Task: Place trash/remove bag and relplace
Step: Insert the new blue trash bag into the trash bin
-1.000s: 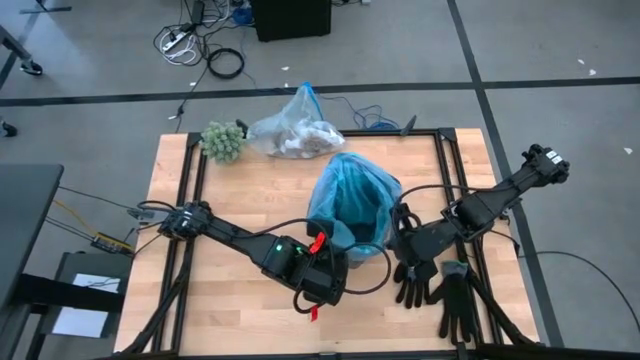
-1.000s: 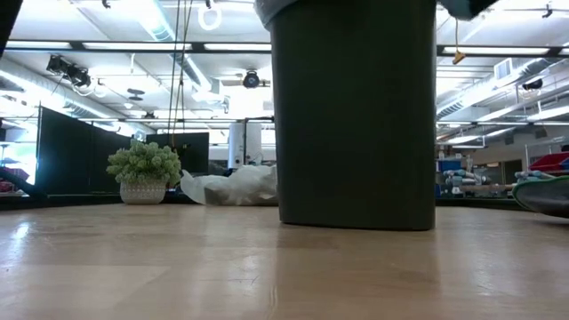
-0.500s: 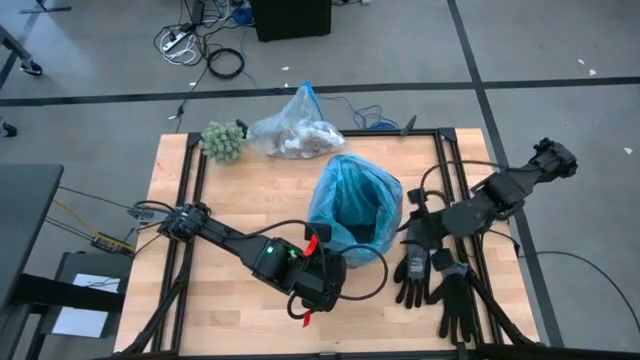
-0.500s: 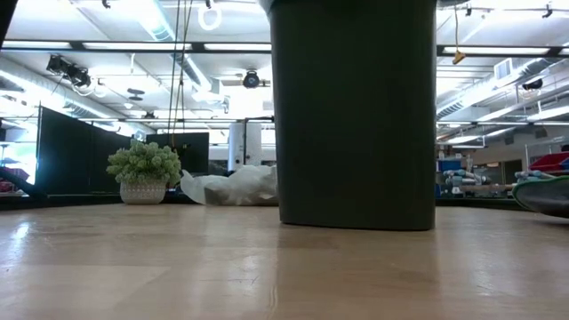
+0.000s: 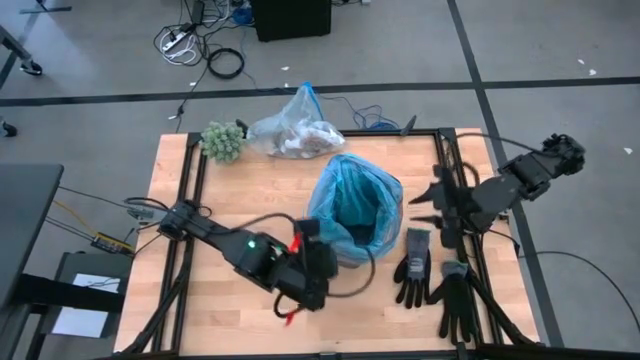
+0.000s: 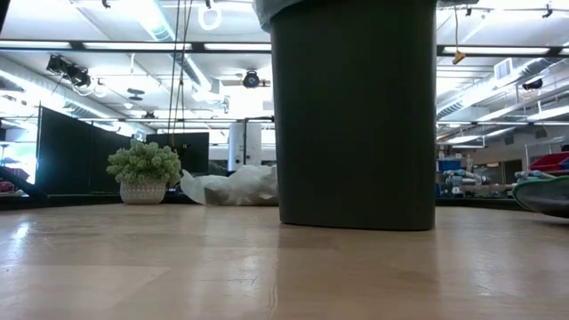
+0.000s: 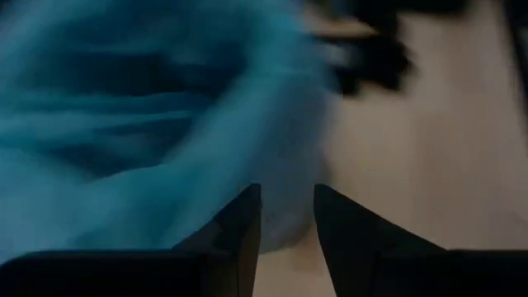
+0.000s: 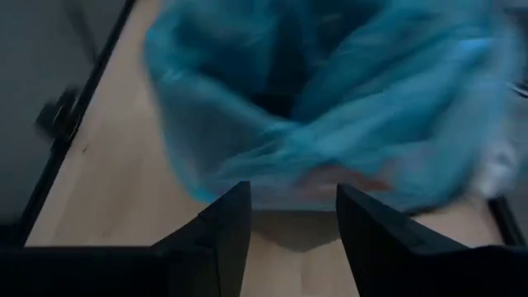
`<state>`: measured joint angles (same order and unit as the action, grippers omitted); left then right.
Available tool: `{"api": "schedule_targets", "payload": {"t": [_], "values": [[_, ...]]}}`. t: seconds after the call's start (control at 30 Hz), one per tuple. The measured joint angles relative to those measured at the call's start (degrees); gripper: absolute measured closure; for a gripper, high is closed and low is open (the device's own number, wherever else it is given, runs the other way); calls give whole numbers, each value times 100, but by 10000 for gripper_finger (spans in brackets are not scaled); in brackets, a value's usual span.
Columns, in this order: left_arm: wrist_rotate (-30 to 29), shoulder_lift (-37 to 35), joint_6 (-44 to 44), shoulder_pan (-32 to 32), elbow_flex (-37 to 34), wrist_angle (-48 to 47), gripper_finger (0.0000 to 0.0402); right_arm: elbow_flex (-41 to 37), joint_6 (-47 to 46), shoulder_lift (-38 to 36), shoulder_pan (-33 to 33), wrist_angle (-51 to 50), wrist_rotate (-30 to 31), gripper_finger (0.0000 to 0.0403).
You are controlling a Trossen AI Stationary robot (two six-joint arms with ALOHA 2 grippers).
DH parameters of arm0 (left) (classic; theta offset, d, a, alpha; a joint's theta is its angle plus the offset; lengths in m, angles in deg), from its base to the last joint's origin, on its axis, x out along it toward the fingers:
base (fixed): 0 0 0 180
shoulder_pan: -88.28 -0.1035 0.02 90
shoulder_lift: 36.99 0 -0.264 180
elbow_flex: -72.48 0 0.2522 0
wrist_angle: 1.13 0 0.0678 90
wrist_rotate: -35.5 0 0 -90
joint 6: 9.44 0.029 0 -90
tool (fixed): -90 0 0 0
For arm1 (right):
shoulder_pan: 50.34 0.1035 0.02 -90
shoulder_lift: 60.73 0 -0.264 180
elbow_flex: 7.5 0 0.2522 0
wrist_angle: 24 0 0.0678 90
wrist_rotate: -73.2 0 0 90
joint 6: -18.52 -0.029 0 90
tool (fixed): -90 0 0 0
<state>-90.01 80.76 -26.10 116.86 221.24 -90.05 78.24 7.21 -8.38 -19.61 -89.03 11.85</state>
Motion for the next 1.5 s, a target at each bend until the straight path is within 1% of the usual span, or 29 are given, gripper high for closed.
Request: {"api": "schedule_targets", "payload": {"t": [0.1, 0.17, 0.2, 0.27, 0.33, 0.47, 0.57, 0.67, 0.77, 1.0, 1.17, 1.27, 1.4, 1.5], "values": [[-894, -264, -1021, -110, 0, -255, 278, 0, -529, -125, -118, 87, 452, 238], [-1306, -466, -1844, -270, 0, -466, 278, 0, -948, -160, -251, 130, 713, 238], [-1363, -560, -2235, -395, 0, -576, 278, 0, -1132, -174, -320, 137, 757, 238], [-1297, -721, -2834, -674, 2, -744, 278, 0, -1456, -180, -458, 138, 765, 238], [-1044, -802, -3048, -977, 11, -792, 277, 0, -1617, -178, -588, 136, 720, 238], [-403, -805, -2914, -1601, 2, -696, 277, 0, -1673, -176, -849, 154, 408, 238], [351, -805, -2510, -2095, 2, -411, 277, 0, -1732, -176, -1053, 171, -18, 238], [953, -805, -2142, -2536, 2, -69, 277, 0, -1841, -176, -1229, 187, -482, 238], [1500, -805, -1771, -2925, 2, 214, 277, 0, -1834, -176, -1377, 204, -724, 238], [2297, -746, -1021, -3591, 0, 246, 277, 0, -1890, -98, -1703, 206, -788, 238], [2773, -746, -503, -3882, 0, 261, 277, 0, -2121, 241, -1826, 212, -828, 239], [3072, -746, -353, -4010, 0, 261, 277, 0, -2148, 436, -1826, 313, -882, 242], [3320, -746, -271, -4119, 0, 266, 277, 0, -2178, 533, -1862, 387, -835, 253], [3512, -746, -155, -4150, 0, 413, 277, 0, -2207, 538, -1929, 385, -834, 272]]}}
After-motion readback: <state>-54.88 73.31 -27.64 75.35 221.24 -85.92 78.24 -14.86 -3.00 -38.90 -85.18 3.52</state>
